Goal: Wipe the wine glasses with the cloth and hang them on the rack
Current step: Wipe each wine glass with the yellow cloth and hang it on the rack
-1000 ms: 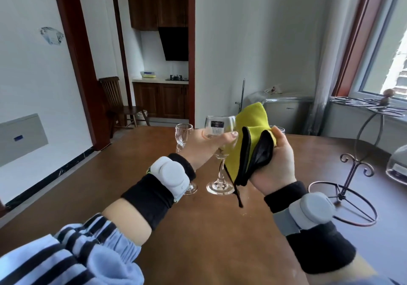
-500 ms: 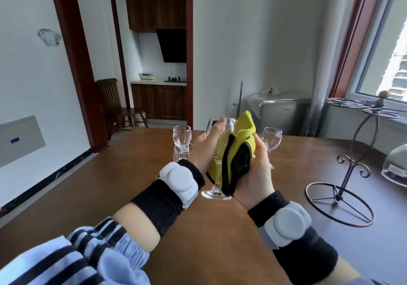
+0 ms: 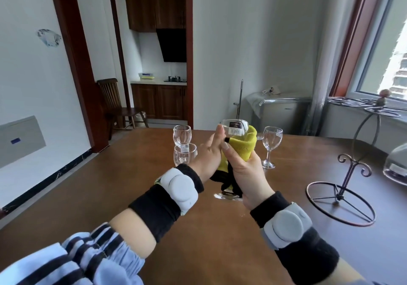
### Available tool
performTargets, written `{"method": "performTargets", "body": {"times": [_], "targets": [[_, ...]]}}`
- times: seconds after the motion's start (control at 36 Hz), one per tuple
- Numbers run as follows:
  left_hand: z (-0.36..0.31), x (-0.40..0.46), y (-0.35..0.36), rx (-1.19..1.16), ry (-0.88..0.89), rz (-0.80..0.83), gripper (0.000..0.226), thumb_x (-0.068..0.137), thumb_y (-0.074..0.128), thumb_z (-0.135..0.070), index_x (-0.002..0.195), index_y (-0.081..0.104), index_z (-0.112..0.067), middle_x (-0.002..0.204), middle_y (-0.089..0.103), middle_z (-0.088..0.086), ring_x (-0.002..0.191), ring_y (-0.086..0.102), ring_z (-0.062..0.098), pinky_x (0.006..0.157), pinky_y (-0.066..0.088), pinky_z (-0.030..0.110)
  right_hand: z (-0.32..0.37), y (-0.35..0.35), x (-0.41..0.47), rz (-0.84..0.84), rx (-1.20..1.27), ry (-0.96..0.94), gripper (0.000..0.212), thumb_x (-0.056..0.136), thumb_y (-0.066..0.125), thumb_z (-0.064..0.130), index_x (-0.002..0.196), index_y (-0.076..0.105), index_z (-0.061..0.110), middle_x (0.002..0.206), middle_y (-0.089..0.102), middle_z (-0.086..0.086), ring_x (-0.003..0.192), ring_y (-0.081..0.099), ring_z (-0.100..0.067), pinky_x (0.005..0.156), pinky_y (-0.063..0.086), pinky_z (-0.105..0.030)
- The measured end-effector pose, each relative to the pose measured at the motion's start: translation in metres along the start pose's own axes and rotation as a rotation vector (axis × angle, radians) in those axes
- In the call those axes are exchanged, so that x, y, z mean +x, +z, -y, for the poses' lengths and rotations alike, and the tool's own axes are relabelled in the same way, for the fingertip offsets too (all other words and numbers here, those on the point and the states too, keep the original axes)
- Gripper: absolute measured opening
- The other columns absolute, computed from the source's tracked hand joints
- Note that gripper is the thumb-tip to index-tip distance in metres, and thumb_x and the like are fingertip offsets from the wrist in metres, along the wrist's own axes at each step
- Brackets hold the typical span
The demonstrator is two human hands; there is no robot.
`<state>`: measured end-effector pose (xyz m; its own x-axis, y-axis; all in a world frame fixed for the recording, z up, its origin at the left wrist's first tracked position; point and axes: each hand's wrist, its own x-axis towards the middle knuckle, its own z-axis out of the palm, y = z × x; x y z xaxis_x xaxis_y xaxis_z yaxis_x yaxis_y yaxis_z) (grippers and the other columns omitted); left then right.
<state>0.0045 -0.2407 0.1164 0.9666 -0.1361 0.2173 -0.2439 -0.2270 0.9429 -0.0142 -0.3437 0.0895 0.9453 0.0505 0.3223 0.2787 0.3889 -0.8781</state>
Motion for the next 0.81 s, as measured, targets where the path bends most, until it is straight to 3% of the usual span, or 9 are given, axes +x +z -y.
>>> {"method": "performTargets", "body": {"times": [0.06, 0.11, 0.22, 0.36, 0.44, 0.56, 0.64, 0.72, 0.81], "targets": [[-0.004, -0.007, 0.001, -0.039, 0.017, 0.001, 0.086, 0.079, 0.017, -0.077, 0.143, 0.041, -0.024, 0.134, 0.052, -0.006, 0.123, 0.046, 0.01, 0.103, 0.033, 0.027, 0.0, -0.002, 0.003, -0.028, -0.097, -0.056, 0.045, 0.08, 0.07, 0.03, 0.117, 0.064, 0.005, 0.109, 0.072, -0.018, 0.103, 0.069, -0.033, 0.091, 0.056, -0.047], [0.0, -0.007, 0.002, -0.076, 0.033, 0.009, 0.077, 0.083, 0.022, -0.068, 0.141, 0.04, -0.021, 0.126, 0.053, -0.005, 0.119, 0.048, 0.011, 0.101, 0.035, 0.026, -0.001, -0.004, 0.005, -0.039, -0.156, -0.103, 0.045, 0.077, 0.07, 0.034, 0.112, 0.066, 0.007, 0.104, 0.074, -0.014, 0.099, 0.071, -0.028, 0.087, 0.058, -0.04], [0.002, -0.008, 0.003, -0.115, 0.013, 0.053, 0.089, 0.076, 0.029, -0.084, 0.14, 0.041, -0.024, 0.134, 0.055, 0.0, 0.124, 0.05, 0.016, 0.111, 0.036, 0.04, -0.005, -0.01, 0.008, -0.032, -0.264, -0.17, 0.029, 0.083, 0.072, 0.035, 0.102, 0.069, 0.013, 0.089, 0.076, 0.0, 0.088, 0.072, -0.013, 0.075, 0.055, -0.024], [0.004, -0.01, 0.005, -0.124, 0.046, 0.14, 0.085, 0.071, 0.034, -0.079, 0.135, 0.047, -0.025, 0.126, 0.059, -0.008, 0.116, 0.053, 0.002, 0.107, 0.039, 0.027, -0.01, -0.012, 0.008, -0.047, -0.349, -0.252, 0.016, 0.082, 0.06, 0.034, 0.088, 0.066, 0.021, 0.071, 0.072, 0.019, 0.07, 0.065, 0.006, 0.066, 0.048, -0.012], [0.006, -0.01, 0.005, -0.164, 0.074, 0.121, 0.053, 0.081, 0.037, -0.061, 0.123, 0.047, -0.03, 0.115, 0.059, -0.017, 0.102, 0.053, -0.013, 0.098, 0.04, 0.014, -0.015, -0.013, 0.007, -0.117, -0.4, -0.278, 0.022, 0.086, 0.053, 0.044, 0.085, 0.064, 0.025, 0.07, 0.071, 0.013, 0.068, 0.063, 0.004, 0.067, 0.049, -0.015], [0.011, -0.009, 0.004, -0.195, 0.107, 0.086, 0.059, 0.073, 0.039, -0.065, 0.123, 0.048, -0.035, 0.116, 0.056, -0.026, 0.102, 0.048, -0.019, 0.104, 0.031, 0.013, -0.013, -0.008, 0.005, -0.222, -0.264, -0.241, 0.045, 0.091, 0.038, 0.06, 0.091, 0.064, 0.024, 0.085, 0.07, -0.011, 0.082, 0.067, -0.015, 0.08, 0.055, -0.043], [0.012, -0.01, 0.003, -0.186, 0.129, 0.074, 0.057, 0.062, 0.046, -0.077, 0.106, 0.051, -0.041, 0.094, 0.061, -0.041, 0.089, 0.051, -0.029, 0.077, 0.035, -0.006, -0.003, -0.006, 0.005, -0.267, -0.024, -0.153, 0.06, 0.086, 0.039, 0.073, 0.109, 0.064, 0.023, 0.098, 0.073, -0.01, 0.099, 0.069, -0.027, 0.092, 0.054, -0.049], [0.017, -0.007, 0.003, -0.146, 0.163, 0.065, 0.076, 0.053, 0.054, -0.089, 0.109, 0.053, -0.038, 0.103, 0.063, -0.023, 0.091, 0.057, -0.017, 0.076, 0.04, 0.0, 0.01, -0.007, 0.008, -0.269, 0.06, -0.163, 0.078, 0.079, 0.038, 0.081, 0.127, 0.057, 0.023, 0.108, 0.069, -0.002, 0.108, 0.065, -0.021, 0.099, 0.049, -0.044], [0.019, -0.005, 0.005, -0.067, 0.214, 0.075, 0.079, 0.069, 0.061, -0.075, 0.119, 0.054, -0.014, 0.106, 0.062, -0.002, 0.091, 0.061, -0.003, 0.076, 0.046, 0.01, 0.029, -0.004, 0.01, -0.243, 0.037, -0.293, 0.074, 0.084, 0.034, 0.072, 0.113, 0.055, 0.007, 0.09, 0.058, -0.005, 0.084, 0.057, -0.019, 0.078, 0.049, -0.031]]}}
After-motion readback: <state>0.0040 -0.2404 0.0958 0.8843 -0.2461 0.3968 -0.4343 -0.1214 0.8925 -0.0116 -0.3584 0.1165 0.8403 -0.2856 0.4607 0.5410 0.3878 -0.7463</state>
